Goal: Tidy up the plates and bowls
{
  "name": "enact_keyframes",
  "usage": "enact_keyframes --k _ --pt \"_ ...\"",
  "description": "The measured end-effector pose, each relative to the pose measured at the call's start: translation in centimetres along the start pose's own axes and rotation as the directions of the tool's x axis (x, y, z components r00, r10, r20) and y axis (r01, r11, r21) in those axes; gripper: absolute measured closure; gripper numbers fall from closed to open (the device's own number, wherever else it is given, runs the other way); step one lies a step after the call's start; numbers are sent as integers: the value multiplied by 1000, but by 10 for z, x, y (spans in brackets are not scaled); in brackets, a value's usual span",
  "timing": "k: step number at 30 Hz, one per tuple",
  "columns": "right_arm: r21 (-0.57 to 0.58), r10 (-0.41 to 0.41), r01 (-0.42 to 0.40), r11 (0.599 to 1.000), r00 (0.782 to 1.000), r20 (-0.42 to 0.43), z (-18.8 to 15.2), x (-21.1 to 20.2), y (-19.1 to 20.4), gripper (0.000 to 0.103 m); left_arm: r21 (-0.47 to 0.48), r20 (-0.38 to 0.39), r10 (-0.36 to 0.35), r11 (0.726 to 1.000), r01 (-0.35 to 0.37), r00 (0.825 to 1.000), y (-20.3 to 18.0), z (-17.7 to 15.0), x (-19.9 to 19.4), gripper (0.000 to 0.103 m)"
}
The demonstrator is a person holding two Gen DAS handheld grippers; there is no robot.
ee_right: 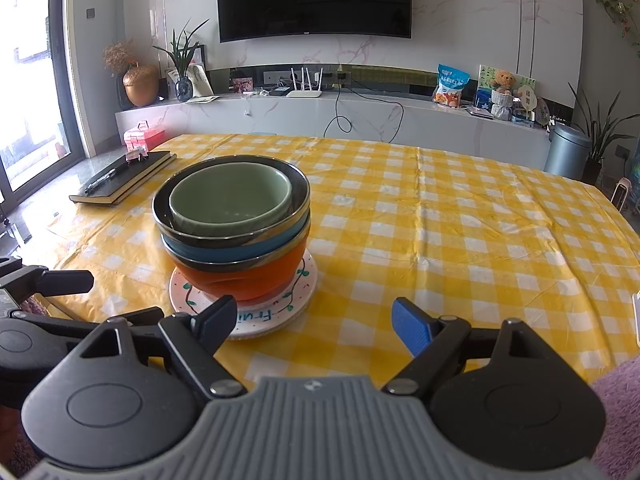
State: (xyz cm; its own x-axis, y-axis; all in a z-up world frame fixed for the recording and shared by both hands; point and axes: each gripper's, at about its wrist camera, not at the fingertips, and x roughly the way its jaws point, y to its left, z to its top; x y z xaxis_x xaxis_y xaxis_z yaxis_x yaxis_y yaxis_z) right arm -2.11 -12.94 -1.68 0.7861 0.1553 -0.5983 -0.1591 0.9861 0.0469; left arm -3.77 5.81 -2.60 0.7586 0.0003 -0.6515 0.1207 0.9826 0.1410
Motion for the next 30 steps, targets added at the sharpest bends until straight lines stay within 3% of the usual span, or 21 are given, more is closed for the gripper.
enact_keyframes --k 30 --pt "-5 -1 1 1000 1000 -4 -3 1 1 20 1 8 1 1000 -1 1000 0 2 -4 15"
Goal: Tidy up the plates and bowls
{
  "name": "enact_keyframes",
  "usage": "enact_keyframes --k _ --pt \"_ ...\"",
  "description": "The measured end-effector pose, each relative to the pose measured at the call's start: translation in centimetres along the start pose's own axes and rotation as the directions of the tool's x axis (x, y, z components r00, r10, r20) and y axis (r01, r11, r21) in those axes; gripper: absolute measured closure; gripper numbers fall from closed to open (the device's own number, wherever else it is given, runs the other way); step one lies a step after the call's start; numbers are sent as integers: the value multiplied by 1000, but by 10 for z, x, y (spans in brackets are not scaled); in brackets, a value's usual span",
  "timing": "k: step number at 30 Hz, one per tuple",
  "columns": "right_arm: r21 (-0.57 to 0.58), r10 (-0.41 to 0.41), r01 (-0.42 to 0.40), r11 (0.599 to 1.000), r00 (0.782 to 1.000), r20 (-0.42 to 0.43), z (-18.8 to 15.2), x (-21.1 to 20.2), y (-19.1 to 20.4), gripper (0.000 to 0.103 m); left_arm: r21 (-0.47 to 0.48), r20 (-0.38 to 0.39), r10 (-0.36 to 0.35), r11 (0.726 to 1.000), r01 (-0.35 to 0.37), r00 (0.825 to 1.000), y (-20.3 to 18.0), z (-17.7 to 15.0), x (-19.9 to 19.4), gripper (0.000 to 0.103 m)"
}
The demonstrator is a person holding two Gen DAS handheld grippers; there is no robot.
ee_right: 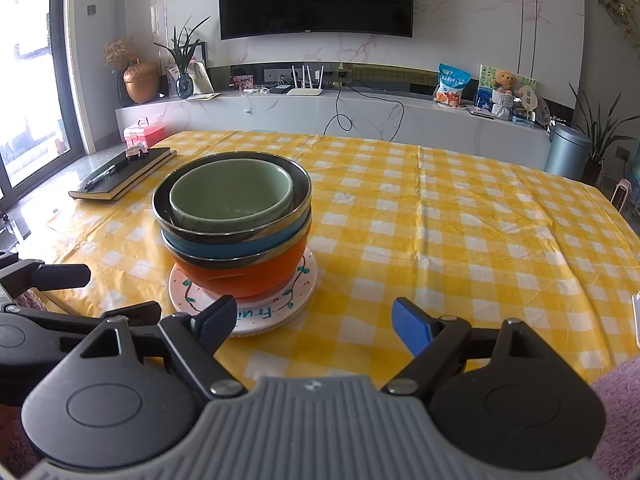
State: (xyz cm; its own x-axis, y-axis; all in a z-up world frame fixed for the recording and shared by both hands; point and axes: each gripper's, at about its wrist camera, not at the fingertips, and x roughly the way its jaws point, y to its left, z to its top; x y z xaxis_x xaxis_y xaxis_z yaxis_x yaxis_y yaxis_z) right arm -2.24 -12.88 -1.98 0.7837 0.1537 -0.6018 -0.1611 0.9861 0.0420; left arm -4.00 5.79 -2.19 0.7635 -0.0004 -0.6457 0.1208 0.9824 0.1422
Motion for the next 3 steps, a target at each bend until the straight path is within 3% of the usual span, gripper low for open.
enact_keyframes --k 3 --pt "0 0 0 1000 1000 0 0 0 0 20 0 0 0 1000 0 1000 0 1 0 15"
